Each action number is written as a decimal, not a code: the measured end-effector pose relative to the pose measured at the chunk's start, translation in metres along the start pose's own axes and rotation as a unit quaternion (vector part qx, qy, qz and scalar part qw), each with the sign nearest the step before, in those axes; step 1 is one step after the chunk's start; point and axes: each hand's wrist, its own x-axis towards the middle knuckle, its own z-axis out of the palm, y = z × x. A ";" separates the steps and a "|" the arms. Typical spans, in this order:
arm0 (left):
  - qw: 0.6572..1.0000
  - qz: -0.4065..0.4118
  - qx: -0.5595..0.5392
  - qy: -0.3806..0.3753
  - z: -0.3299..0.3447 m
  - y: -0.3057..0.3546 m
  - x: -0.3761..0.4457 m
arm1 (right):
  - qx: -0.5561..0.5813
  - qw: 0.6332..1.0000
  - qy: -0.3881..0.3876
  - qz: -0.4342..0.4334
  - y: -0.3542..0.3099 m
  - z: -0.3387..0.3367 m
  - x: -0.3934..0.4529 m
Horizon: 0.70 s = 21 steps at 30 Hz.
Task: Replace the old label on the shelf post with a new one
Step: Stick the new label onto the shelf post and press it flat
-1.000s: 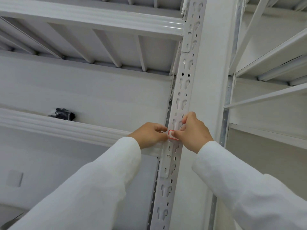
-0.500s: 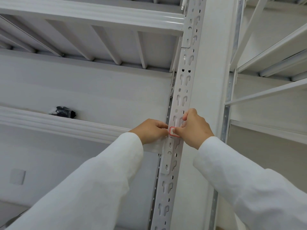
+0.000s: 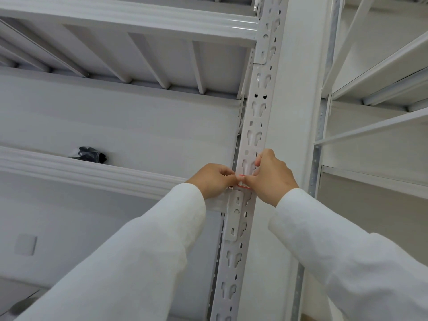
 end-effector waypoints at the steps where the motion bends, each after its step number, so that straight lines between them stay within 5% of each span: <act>1: 1.000 0.000 0.000 -0.001 0.000 0.000 0.000 | -0.001 1.000 -0.001 -0.001 0.000 0.000 0.000; 21: 0.999 -0.013 0.028 0.038 0.007 -0.002 0.003 | -0.021 1.000 0.011 0.005 -0.002 0.001 -0.002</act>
